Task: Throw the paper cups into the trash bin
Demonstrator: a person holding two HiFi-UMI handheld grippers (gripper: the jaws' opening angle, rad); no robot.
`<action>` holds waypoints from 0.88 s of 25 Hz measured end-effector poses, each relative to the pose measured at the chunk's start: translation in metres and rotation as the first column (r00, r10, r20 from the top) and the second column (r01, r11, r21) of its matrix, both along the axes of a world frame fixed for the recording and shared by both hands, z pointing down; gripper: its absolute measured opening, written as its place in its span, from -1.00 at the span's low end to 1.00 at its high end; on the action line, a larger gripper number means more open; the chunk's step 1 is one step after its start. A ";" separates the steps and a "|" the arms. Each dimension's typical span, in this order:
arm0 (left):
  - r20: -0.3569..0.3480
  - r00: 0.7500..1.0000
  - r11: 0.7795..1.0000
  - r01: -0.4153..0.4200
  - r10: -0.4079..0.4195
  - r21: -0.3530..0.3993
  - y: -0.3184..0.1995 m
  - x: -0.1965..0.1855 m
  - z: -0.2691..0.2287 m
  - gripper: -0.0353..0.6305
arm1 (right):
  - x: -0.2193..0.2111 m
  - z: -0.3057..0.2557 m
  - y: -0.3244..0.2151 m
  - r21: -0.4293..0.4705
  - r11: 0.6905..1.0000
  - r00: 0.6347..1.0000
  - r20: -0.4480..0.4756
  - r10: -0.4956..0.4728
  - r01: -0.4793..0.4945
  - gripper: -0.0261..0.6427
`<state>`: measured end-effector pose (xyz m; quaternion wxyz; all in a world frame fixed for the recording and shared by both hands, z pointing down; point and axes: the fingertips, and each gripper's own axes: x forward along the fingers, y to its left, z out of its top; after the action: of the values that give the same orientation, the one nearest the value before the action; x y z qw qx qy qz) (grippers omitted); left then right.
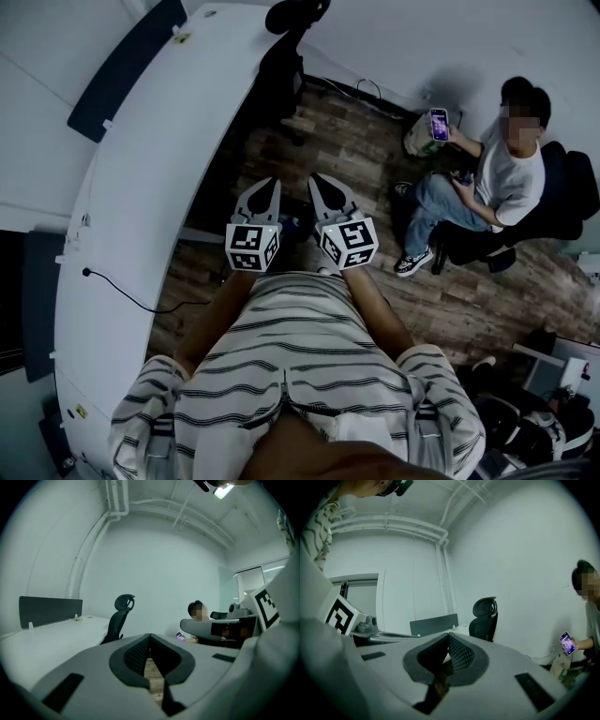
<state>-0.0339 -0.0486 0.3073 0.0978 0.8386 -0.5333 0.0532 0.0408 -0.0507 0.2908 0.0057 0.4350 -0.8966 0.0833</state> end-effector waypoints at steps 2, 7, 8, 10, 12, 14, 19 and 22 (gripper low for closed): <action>-0.002 1.000 1.000 0.004 -0.004 -0.002 0.000 -0.002 0.001 -0.82 | 0.000 0.000 -0.001 0.001 1.000 1.000 0.001 0.001 -0.001 -0.90; -0.007 1.000 1.000 0.008 -0.008 -0.001 0.000 -0.003 0.002 -0.82 | 0.000 0.000 -0.001 0.003 1.000 1.000 0.001 0.005 -0.005 -0.90; -0.007 1.000 1.000 0.007 -0.007 -0.002 -0.001 -0.004 0.003 -0.82 | 0.000 0.000 -0.001 0.003 1.000 1.000 0.000 0.006 -0.006 -0.90; -0.008 1.000 1.000 0.005 -0.005 -0.002 -0.002 -0.004 0.004 -0.82 | 0.000 0.001 -0.002 0.004 1.000 1.000 -0.001 0.011 -0.011 -0.90; -0.008 1.000 1.000 0.002 -0.002 -0.002 -0.002 -0.004 0.004 -0.82 | 0.001 0.001 -0.003 0.003 1.000 1.000 0.000 0.016 -0.016 -0.89; -0.007 1.000 1.000 0.001 -0.001 -0.002 -0.001 -0.003 0.004 -0.82 | 0.003 0.002 -0.003 0.003 1.000 1.000 0.000 0.019 -0.019 -0.90; -0.008 1.000 1.000 0.001 -0.001 -0.006 0.000 0.000 0.007 -0.82 | 0.007 0.003 -0.003 0.003 1.000 1.000 0.000 0.021 -0.021 -0.90; -0.009 1.000 1.000 0.001 -0.001 -0.007 -0.002 0.000 0.007 -0.82 | 0.008 0.003 -0.005 0.002 1.000 1.000 -0.002 0.022 -0.022 -0.90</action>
<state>-0.0335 -0.0506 0.3143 0.1031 0.8383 -0.5330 0.0511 0.0486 -0.0559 0.2935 0.0051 0.4450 -0.8917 0.0822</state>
